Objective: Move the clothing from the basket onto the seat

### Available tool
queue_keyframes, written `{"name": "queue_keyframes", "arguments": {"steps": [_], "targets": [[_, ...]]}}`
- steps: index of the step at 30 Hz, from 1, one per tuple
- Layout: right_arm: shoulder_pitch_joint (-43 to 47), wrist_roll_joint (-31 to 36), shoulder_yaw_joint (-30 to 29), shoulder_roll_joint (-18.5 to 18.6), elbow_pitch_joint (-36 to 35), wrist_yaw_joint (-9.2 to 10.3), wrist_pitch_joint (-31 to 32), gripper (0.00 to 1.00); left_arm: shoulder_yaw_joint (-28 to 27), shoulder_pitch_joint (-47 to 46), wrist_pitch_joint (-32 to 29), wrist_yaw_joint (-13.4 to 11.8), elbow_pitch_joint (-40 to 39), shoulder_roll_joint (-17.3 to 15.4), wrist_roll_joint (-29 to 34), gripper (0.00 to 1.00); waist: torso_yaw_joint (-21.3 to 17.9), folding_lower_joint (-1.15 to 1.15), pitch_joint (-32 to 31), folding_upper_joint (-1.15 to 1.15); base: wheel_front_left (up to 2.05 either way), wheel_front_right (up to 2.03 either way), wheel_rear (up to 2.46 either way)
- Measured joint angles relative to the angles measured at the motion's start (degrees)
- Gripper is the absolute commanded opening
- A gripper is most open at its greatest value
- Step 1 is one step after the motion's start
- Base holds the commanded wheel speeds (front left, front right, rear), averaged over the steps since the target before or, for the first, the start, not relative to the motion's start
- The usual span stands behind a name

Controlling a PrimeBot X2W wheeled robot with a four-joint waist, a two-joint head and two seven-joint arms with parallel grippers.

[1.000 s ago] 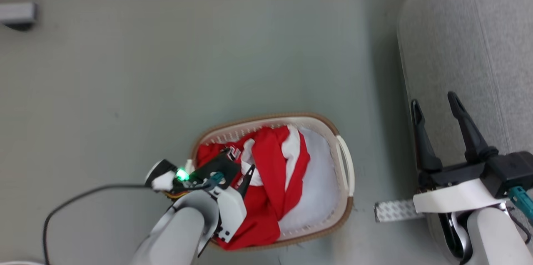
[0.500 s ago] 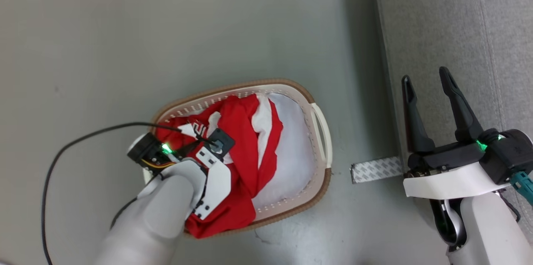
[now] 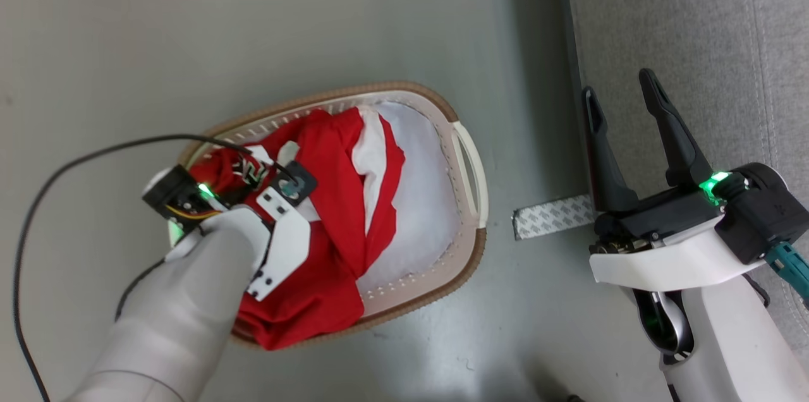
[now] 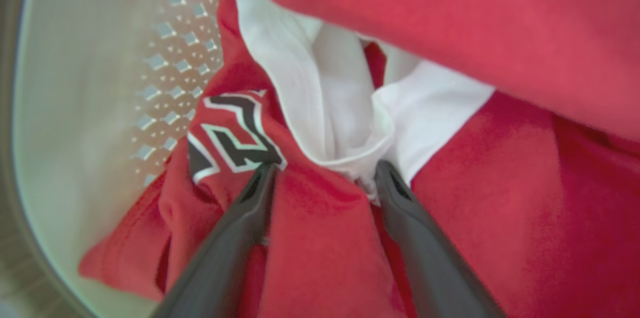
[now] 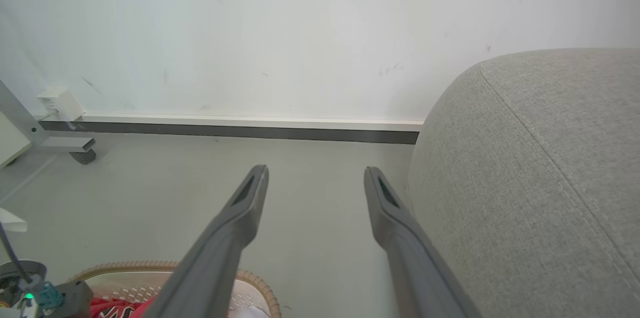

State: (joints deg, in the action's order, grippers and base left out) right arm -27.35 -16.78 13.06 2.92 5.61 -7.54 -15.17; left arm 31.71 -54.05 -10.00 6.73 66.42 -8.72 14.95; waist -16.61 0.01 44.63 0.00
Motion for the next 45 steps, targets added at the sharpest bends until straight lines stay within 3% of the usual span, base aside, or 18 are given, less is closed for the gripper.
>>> {"name": "queue_keyframes", "arguments": {"steps": [1, 2, 3, 4, 12, 23, 36, 45], "targets": [[-0.18, -0.18, 0.24, 0.01, -0.05, 0.00, 0.00, 1.00, 0.09, -0.36, 0.01, 0.00, 0.25, -0.24, 0.01, 0.92, -0.22, 0.00, 0.50, 0.00, 0.00, 0.00, 0.00], [-0.44, -0.41, 0.42, 0.01, -0.14, 0.00, 0.00, 1.00, 0.14, -0.69, 0.08, -0.01, 0.51, -0.36, 0.01, 0.45, -0.45, 0.00, 0.98, 0.00, 0.00, 0.00, 0.00], [-0.67, -0.49, 0.51, 0.00, -0.21, 0.00, 0.00, 1.00, 0.24, -0.92, 0.37, -0.03, 0.68, -0.36, 0.01, 0.09, -0.66, 0.00, 1.38, 0.00, 0.00, 0.00, 0.00], [-0.70, -0.56, 0.54, 0.00, -0.20, 0.00, 0.00, 1.00, 0.34, -1.01, 0.55, -0.03, 0.91, -0.26, 0.00, 0.00, -0.86, 0.00, 1.69, 0.00, 0.00, 0.00, 0.00], [1.86, 0.23, -1.87, -0.04, 2.15, 0.00, 0.00, 1.00, -1.52, 1.95, 7.67, 0.33, 1.34, 3.58, -5.61, 0.00, -0.17, 0.00, -1.79, 0.00, 0.00, 0.00, 0.00], [9.99, 3.28, -9.00, -0.13, 3.88, 0.00, 0.00, 1.00, -2.76, 11.95, 18.25, 0.65, -2.80, 5.77, -16.24, 0.00, 5.13, -0.02, -17.65, 0.00, 0.00, 0.00, 0.00], [19.00, 4.68, -12.26, -0.13, 5.03, 0.00, 0.00, 1.00, -2.80, 20.65, 21.26, -0.25, -14.51, 5.89, -26.38, 0.00, 12.47, -0.03, -32.95, 0.00, 0.00, 0.00, 0.00], [23.46, 5.12, -12.25, 0.14, 5.66, 0.00, 0.00, 1.00, -5.55, 24.99, 20.60, -1.32, -25.77, 4.97, -31.11, 0.00, 14.26, -0.03, -41.62, 0.00, 0.00, 0.00, 0.00]]}}
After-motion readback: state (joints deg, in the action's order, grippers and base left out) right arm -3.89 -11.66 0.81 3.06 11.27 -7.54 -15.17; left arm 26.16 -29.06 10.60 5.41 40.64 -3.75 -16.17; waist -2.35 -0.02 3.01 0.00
